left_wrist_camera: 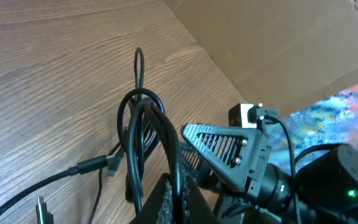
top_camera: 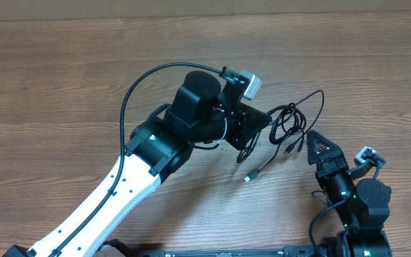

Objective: Untangle cables

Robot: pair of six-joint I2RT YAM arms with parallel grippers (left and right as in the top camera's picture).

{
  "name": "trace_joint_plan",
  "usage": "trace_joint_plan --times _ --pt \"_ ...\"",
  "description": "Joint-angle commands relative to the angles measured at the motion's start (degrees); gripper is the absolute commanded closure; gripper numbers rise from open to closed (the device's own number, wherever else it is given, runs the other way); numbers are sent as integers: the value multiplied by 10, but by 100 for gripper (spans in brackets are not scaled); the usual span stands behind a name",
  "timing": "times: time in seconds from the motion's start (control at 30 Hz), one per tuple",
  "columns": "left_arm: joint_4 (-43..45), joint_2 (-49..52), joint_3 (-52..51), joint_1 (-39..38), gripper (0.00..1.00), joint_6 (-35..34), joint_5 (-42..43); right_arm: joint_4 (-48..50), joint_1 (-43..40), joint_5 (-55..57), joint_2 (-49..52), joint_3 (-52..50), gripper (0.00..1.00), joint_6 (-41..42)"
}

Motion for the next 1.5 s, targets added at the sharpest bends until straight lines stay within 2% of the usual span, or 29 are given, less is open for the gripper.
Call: trace_joint_plan --times 0.0,0.17,0.33,0.57,0.67,0.8,1.23,1.47 --pt "10 -3 10 -4 96 -43 7 6 -2 -10 -3 8 0 0" --pt "14 -3 10 -4 95 -94 2 29 -2 -41 -3 8 0 1" --pt "18 -3 10 -4 96 -215 -21 32 -2 -50 -3 8 0 19" --pt "21 -3 10 -4 96 -308 -26 31 -2 -68 -3 8 0 60" --pt "26 -3 10 -4 95 -316 -25 31 -2 -87 -3 8 1 96" --pt "29 -3 10 -4 96 -339 -25 31 -2 -106 -3 8 9 129" --pt "71 -3 10 -15 96 -396 -16 31 -2 -108 -3 8 9 136" --pt "96 -3 10 -50 96 -399 -17 31 -2 -106 -3 8 9 135"
